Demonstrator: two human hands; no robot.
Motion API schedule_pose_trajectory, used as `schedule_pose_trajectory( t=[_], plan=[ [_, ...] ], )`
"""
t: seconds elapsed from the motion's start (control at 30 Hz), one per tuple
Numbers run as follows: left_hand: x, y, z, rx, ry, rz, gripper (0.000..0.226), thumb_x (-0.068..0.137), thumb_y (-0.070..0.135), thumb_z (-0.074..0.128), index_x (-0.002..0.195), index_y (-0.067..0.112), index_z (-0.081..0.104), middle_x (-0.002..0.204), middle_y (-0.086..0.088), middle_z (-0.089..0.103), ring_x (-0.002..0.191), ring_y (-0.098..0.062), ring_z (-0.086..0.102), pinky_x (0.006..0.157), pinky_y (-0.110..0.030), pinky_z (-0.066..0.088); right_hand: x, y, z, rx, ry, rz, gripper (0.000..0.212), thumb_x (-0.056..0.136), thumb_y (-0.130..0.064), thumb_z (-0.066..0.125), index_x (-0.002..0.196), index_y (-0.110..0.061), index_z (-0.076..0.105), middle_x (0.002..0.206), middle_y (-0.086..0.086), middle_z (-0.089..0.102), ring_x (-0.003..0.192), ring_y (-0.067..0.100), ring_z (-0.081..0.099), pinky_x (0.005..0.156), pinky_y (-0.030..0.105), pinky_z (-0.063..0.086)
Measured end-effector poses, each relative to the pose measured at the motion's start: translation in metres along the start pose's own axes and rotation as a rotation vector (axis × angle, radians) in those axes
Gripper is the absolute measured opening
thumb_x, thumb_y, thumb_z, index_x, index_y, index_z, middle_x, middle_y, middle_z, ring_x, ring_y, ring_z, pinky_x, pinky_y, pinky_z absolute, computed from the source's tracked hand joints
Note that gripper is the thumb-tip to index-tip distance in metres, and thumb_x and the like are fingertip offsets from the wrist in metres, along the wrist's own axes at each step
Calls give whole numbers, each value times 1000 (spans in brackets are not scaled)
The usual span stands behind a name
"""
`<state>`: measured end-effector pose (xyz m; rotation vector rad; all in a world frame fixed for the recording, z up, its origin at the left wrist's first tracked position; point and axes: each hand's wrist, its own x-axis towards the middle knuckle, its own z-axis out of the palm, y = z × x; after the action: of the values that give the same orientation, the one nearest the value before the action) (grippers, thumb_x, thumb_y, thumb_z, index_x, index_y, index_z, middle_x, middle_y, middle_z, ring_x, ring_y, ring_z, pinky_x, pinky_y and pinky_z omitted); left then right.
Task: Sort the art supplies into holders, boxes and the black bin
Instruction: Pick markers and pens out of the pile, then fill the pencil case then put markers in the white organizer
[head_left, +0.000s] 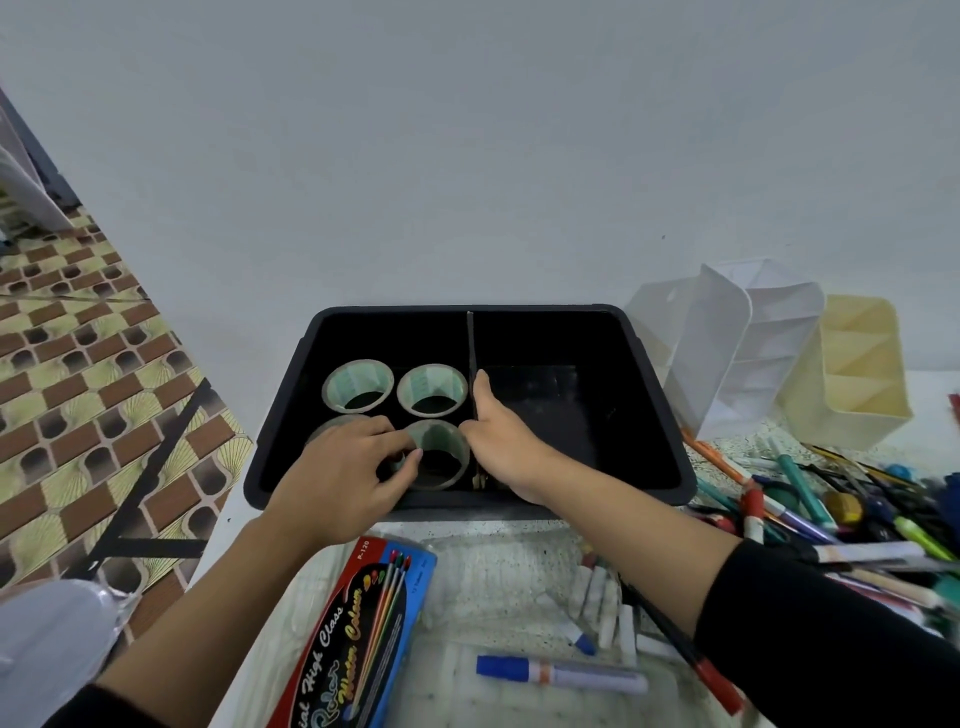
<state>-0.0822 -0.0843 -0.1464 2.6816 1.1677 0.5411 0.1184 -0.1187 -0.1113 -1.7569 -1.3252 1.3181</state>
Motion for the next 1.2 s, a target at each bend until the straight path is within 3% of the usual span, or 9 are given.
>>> schedule_pose_trajectory(
  t=[0.27, 0.4, 0.53, 0.63, 0.7, 0.8, 0.9, 1.1, 1.2],
  plan=[
    [3, -8, -2, 23, -20, -35, 43, 95, 54, 36, 93, 28, 70, 80, 16, 56, 79, -5, 53, 69, -29, 50, 2, -6, 3, -4, 8, -6, 73, 106, -12, 34, 159, -25, -14, 149, 13, 45, 132, 30, 49, 107, 40, 43],
    [3, -5, -5, 35, 12, -44, 42, 92, 55, 37, 92, 29, 70, 78, 18, 56, 75, -3, 53, 64, -28, 50, 10, -2, 7, -10, -4, -20, 76, 104, -11, 36, 158, -26, -14, 124, 9, 57, 94, 18, 59, 77, 31, 51],
    [9, 5, -6, 43, 116, -69, 39, 93, 51, 39, 80, 26, 67, 67, 14, 54, 63, -6, 52, 54, -31, 46, 13, 2, 4, 108, 17, -25, 74, 105, -26, 47, 160, -26, -3, 155, 8, 40, 136, 25, 44, 110, 34, 39],
    [18, 22, -3, -18, 164, -53, 39, 94, 49, 43, 73, 24, 64, 61, 11, 52, 57, -7, 50, 50, -33, 44, 5, 8, -14, 121, 71, -101, 64, 102, -40, 54, 158, -28, 25, 150, 0, 46, 138, 22, 43, 113, 35, 36],
    [24, 38, 1, -76, 174, -27, 40, 95, 47, 46, 69, 20, 60, 56, 8, 48, 53, -10, 48, 49, -35, 41, -8, 13, -33, 116, 148, -170, 43, 101, -39, 54, 143, -32, 46, 124, -1, 63, 116, 17, 62, 105, 40, 47],
    [39, 72, 9, -172, 200, 25, 35, 96, 42, 52, 70, 18, 58, 55, 8, 44, 53, -11, 46, 51, -34, 41, -39, 24, -69, 106, 331, -345, 14, 102, -26, 54, 113, -30, 62, 93, 0, 72, 83, 13, 72, 86, 38, 56],
    [58, 116, 14, -278, 275, 89, 26, 96, 32, 60, 74, 18, 56, 61, 9, 39, 57, -12, 42, 54, -32, 40, -77, 44, -115, 44, 531, -441, 16, 102, -19, 54, 98, -33, 62, 77, -2, 70, 70, 14, 71, 73, 33, 56],
    [102, 208, 32, -390, 122, 137, 16, 96, 34, 62, 84, 24, 63, 73, 8, 51, 70, -14, 51, 63, -24, 43, -124, 100, -228, -191, 954, -452, 15, 96, -14, 60, 106, -25, 60, 86, -8, 62, 80, 6, 59, 67, 22, 48],
    [123, 245, 55, -321, -20, 154, 12, 98, 30, 59, 92, 25, 68, 85, 10, 61, 78, -9, 56, 72, -30, 49, -118, 122, -274, -165, 921, -354, 27, 94, -18, 64, 119, -22, 54, 93, -5, 61, 85, 8, 60, 68, 26, 48]
  ],
)
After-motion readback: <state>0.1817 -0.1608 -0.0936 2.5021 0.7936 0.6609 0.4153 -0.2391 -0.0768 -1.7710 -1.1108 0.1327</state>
